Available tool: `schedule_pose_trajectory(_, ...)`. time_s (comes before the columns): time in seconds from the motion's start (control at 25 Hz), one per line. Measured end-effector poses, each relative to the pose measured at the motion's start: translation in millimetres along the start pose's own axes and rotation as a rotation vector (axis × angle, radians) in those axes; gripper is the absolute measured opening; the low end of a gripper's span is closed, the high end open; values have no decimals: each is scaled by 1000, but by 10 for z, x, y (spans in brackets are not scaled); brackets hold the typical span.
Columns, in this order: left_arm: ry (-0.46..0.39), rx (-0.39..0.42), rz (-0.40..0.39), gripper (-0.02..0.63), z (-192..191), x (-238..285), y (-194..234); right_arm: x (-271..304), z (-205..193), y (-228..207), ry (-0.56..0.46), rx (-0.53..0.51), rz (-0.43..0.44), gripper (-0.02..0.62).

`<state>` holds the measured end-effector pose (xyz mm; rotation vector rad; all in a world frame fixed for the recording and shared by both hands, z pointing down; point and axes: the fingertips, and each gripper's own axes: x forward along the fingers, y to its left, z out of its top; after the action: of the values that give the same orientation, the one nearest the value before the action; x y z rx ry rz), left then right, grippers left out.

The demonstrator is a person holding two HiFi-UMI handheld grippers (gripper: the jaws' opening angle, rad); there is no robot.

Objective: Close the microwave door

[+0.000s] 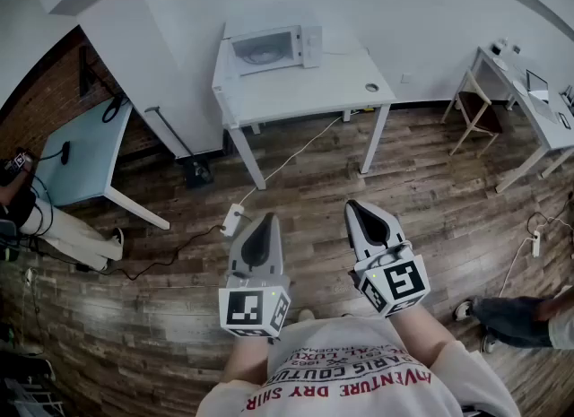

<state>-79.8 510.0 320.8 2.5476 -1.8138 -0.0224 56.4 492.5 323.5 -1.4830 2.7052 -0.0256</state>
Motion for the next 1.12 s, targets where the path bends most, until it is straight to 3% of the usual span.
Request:
schedule_pose_trajectory(0.48, 21, -19, -32, 2, -60, 174, 64, 162, -39, -15, 9, 1, -8, 12)
schedule_pose_trajectory(0.88, 37, -41, -49, 2, -196, 295, 400, 430, -143, 44, -9, 43, -52, 12)
schedule_pose_trajectory(1.12, 89, -73, -85, 2, -368, 513, 546, 667, -234, 9, 17, 44, -62, 12)
